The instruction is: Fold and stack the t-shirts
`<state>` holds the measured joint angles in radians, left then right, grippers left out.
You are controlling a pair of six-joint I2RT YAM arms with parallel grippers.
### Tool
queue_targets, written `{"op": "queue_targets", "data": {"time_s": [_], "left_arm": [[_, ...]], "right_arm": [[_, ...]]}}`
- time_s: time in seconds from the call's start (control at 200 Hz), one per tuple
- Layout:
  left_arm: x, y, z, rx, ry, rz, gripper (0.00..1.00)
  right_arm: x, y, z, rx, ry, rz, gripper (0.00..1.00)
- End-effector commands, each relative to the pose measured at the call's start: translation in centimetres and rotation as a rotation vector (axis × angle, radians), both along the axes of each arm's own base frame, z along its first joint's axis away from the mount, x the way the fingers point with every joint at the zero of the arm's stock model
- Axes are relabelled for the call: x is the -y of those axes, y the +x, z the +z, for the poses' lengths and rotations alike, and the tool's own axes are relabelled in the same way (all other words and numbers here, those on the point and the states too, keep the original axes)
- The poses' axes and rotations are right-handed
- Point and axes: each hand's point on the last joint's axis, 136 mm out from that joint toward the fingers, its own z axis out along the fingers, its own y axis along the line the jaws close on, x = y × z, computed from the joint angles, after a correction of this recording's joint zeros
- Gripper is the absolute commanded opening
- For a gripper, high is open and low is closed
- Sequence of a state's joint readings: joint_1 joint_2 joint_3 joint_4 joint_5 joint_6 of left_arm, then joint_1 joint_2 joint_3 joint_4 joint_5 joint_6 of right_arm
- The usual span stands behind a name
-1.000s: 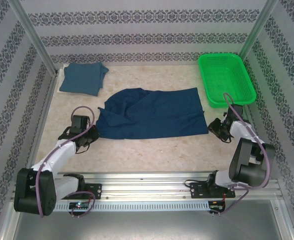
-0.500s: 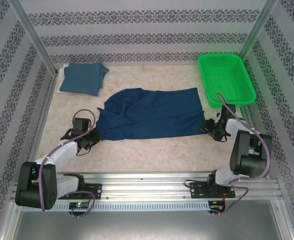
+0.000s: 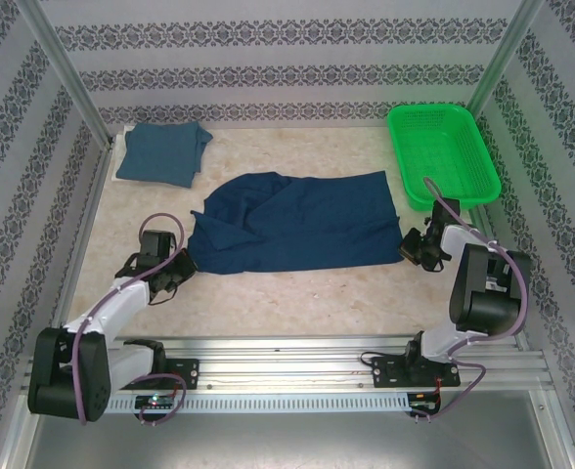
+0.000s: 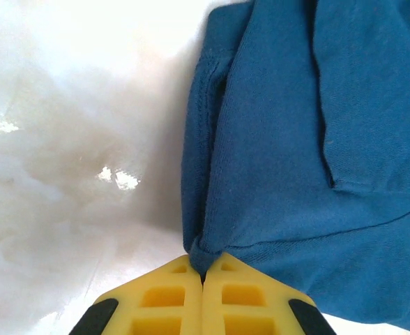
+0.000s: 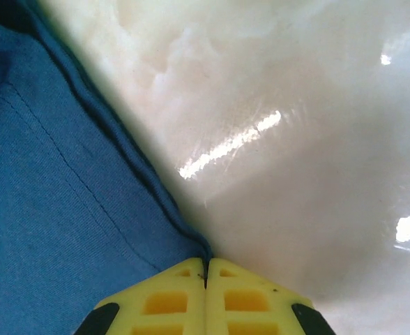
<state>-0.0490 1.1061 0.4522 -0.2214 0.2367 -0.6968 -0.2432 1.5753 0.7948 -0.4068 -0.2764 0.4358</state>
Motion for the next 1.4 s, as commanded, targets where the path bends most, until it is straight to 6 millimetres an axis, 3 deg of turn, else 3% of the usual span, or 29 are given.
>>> {"op": "queue_targets", "data": {"time_s": [0.0, 0.185, 0.355, 0.435, 0.52, 0.57, 0.644, 0.719, 0.774, 0.809, 0.829, 0.844, 0.944, 1.019, 1.119, 1.244, 1.329, 1.394], "left_arm": [[-1.2, -1.4, 0.6, -0.007, 0.000, 0.051, 0.00], [-2.0, -3.6, 1.7, -0.009, 0.002, 0.089, 0.00], [-2.2, -5.4, 0.9, -0.043, 0.005, 0.103, 0.00], [-2.2, -6.3, 0.1, -0.076, 0.002, 0.115, 0.00], [-2.5, -7.3, -0.5, -0.101, 0.012, 0.142, 0.00], [-2.9, -7.7, -0.4, -0.102, 0.027, 0.162, 0.06], [-3.2, -7.7, 0.1, -0.074, 0.031, 0.181, 0.07], [-3.3, -7.6, 0.8, -0.063, 0.034, 0.188, 0.36], [-3.6, -7.6, 1.7, -0.062, 0.046, 0.202, 0.49], [-3.9, -7.5, 2.4, -0.055, 0.057, 0.213, 0.88], [-4.0, -7.5, 2.8, -0.048, 0.061, 0.218, 0.98], [-4.0, -7.4, 3.1, -0.041, 0.061, 0.220, 1.00], [-4.9, -7.4, 5.6, -0.008, 0.106, 0.252, 1.00], [-5.4, -7.0, 8.3, 0.057, 0.141, 0.249, 1.00], [-2.9, -4.2, 11.3, 0.150, 0.096, 0.113, 1.00], [0.6, -1.8, 9.8, 0.046, 0.216, -0.102, 0.89], [3.3, -0.1, 7.7, 0.003, 0.139, -0.186, 0.70], [5.3, 1.2, 6.7, -0.014, 0.104, -0.239, 0.63]], "right_arm": [[0.8, -1.1, 1.8, 0.014, -0.049, 0.003, 0.00], [0.9, -3.6, 3.4, -0.001, -0.082, 0.000, 0.00], [1.0, -5.8, 2.3, -0.036, -0.076, -0.047, 0.00], [0.7, -5.9, 2.1, -0.039, -0.060, -0.047, 0.00], [1.0, -6.3, 1.7, -0.053, -0.079, -0.061, 0.06], [1.2, -6.4, 1.7, -0.053, -0.092, -0.071, 0.19], [1.5, -6.0, 2.1, -0.030, -0.103, -0.085, 0.22], [1.9, -5.6, 3.0, -0.009, -0.114, -0.089, 0.39], [1.9, -5.1, 3.9, 0.016, -0.117, -0.095, 0.46], [2.0, -4.8, 4.6, 0.040, -0.123, -0.098, 0.49], [2.0, -4.7, 5.1, 0.052, -0.127, -0.100, 0.51], [2.1, -4.6, 5.5, 0.064, -0.130, -0.101, 0.52], [1.9, -3.8, 8.2, 0.143, -0.143, -0.096, 0.56], [0.6, -3.0, 10.2, 0.214, -0.113, -0.053, 0.61], [-2.2, -2.0, 11.8, 0.276, -0.056, 0.049, 0.63], [-4.2, -1.6, 11.7, 0.263, -0.073, 0.141, 0.63], [-4.9, -1.5, 11.3, 0.267, -0.056, 0.171, 0.63], [-5.2, -1.5, 10.9, 0.260, -0.058, 0.186, 0.63]]}}
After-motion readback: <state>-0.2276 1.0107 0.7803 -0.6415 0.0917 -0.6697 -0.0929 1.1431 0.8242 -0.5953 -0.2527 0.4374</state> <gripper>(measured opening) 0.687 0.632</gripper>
